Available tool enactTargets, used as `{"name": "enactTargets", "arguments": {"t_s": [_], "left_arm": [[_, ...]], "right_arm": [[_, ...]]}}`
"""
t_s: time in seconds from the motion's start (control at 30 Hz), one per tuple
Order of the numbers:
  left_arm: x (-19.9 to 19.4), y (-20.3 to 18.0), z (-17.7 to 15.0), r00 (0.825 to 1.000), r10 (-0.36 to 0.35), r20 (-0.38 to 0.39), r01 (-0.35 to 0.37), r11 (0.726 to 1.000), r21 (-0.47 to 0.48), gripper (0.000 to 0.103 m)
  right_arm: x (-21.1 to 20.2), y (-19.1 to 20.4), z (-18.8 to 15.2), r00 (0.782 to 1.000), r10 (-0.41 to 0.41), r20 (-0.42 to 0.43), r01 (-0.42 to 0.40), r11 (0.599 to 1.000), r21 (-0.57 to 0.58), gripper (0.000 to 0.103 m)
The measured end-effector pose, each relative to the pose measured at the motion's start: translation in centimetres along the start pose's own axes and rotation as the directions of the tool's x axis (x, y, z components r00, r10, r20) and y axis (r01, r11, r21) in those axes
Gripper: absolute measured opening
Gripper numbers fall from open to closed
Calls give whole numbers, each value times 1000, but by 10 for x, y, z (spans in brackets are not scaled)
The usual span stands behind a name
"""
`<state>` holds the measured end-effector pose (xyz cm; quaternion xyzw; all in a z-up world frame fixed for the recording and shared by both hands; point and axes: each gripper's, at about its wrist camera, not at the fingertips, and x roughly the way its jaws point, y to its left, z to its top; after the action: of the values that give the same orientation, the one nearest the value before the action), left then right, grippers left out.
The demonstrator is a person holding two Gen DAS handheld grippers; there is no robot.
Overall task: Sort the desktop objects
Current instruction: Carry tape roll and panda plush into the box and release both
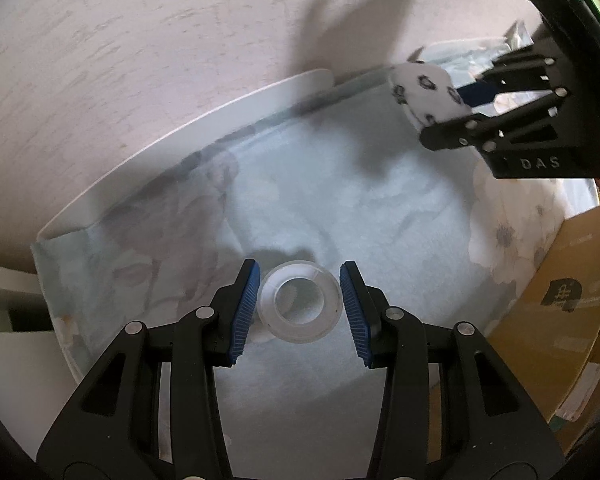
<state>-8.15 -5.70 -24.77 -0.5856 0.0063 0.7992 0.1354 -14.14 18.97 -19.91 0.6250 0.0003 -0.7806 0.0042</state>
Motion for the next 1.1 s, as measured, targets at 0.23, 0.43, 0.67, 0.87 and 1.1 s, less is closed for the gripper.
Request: {"name": "enactTargets", "arguments": {"t_s": [0.23, 0.43, 0.67, 0.87, 1.1], "left_arm": [[-23, 2, -8, 1000, -13, 20, 14, 999, -47, 39], [-49, -8, 23, 999, 7, 44, -5, 999, -45, 39], [-105, -12, 24, 998, 14, 66, -11, 999, -42, 39], [-146, -46, 6, 996, -6, 94, 9, 999, -31, 39], [-167, -92, -17, 995, -5, 101, 6, 1000, -7, 39]], "right_arm": [[-34, 5, -18, 999, -39, 13, 40, 996, -74, 33], [-73, -45, -26, 999, -29, 38, 33, 993, -113, 33], [-109, -11, -17, 996, 46, 73, -36, 990, -137, 33], [-121, 14, -42, 994, 72, 84, -55, 981, -187, 33], [-127, 25, -84, 991, 111, 76, -93, 974, -208, 33]]}}
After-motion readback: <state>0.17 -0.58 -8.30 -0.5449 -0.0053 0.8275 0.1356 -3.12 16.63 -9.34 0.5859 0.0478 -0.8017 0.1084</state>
